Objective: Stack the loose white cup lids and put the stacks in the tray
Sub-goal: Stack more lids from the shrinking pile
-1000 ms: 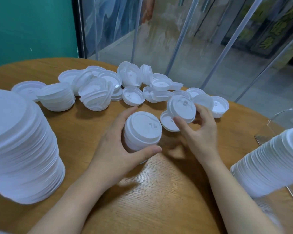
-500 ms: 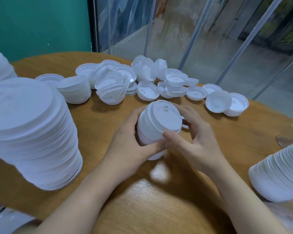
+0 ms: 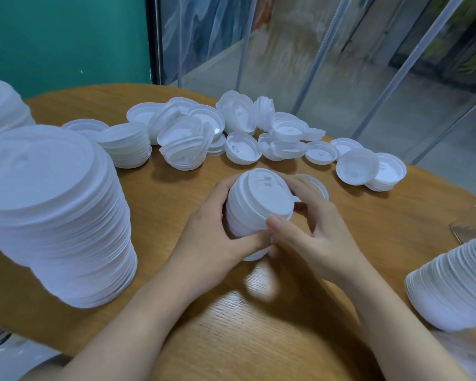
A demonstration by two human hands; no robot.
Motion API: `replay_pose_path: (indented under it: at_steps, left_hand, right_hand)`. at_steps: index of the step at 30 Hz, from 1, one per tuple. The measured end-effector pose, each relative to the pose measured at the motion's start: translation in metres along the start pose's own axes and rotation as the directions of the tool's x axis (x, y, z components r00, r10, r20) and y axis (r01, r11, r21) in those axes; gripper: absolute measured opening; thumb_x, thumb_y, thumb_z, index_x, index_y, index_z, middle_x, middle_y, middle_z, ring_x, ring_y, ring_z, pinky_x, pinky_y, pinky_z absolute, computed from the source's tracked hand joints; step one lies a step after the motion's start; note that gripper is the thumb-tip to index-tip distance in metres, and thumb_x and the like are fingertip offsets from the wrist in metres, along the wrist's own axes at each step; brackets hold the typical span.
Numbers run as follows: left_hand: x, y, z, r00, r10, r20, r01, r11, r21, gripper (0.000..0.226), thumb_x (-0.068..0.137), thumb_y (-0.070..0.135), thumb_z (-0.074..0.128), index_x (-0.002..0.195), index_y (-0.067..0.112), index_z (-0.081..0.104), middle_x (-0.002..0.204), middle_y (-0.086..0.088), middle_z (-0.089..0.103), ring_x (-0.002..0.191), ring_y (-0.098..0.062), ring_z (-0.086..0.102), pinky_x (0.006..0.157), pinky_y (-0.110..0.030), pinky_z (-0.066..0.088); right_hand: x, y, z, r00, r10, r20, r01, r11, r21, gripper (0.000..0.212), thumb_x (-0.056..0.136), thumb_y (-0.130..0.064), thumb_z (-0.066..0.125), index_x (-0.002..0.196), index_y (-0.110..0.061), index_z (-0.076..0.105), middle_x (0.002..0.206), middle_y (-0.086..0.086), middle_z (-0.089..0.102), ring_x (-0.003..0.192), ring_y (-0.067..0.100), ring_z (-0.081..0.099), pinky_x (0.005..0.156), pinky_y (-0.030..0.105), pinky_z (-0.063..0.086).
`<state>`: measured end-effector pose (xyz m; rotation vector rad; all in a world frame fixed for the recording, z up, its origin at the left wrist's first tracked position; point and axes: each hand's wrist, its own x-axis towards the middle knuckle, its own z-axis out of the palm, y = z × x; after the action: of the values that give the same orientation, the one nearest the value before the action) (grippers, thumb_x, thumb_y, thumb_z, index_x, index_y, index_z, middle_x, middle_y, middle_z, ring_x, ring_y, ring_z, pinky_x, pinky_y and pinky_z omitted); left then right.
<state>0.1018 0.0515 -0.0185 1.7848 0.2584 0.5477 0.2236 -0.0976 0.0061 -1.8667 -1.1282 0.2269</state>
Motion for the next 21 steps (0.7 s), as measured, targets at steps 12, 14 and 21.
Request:
replay_pose_path:
  at_steps: [12, 14, 21]
  left_hand:
    - [-0.001, 0.001, -0.001, 1.000, -0.018, 0.008, 0.018, 0.999, 0.029, 0.075, 0.068, 0.036, 0.093, 0.131, 0.047, 0.054, 0.122, 0.030, 0.065, 0.116, 0.007, 0.060, 0.088, -0.007, 0.046]
    - [0.000, 0.001, -0.001, 1.000, -0.015, 0.013, 0.014, 1.000, 0.027, 0.075, 0.068, 0.037, 0.093, 0.131, 0.047, 0.054, 0.122, 0.030, 0.064, 0.116, 0.007, 0.059, 0.089, -0.008, 0.046]
    - [-0.001, 0.001, -0.002, 1.000, -0.007, 0.015, 0.007, 1.000, 0.010, 0.080, 0.057, 0.055, 0.087, 0.129, 0.048, 0.053, 0.125, 0.034, 0.061, 0.119, 0.010, 0.056, 0.092, -0.004, 0.041]
  right_hand:
    - [-0.001, 0.002, 0.008, 0.998, 0.054, -0.044, -0.050, 0.994, 0.099, 0.061, 0.088, -0.056, 0.063, 0.145, -0.038, 0.049, 0.135, -0.021, 0.059, 0.124, 0.015, 0.061, 0.101, 0.049, 0.053]
    - [-0.001, 0.002, 0.007, 0.999, 0.020, -0.046, -0.016, 0.997, 0.077, 0.058, 0.089, -0.053, 0.062, 0.143, -0.035, 0.052, 0.134, -0.017, 0.061, 0.132, 0.016, 0.055, 0.105, 0.041, 0.050]
    - [0.004, 0.020, -0.013, 0.983, 0.009, -0.184, 0.000, 0.999, 0.048, 0.051, 0.094, -0.059, 0.053, 0.132, -0.026, 0.062, 0.133, -0.006, 0.062, 0.126, 0.011, 0.057, 0.099, 0.023, 0.046]
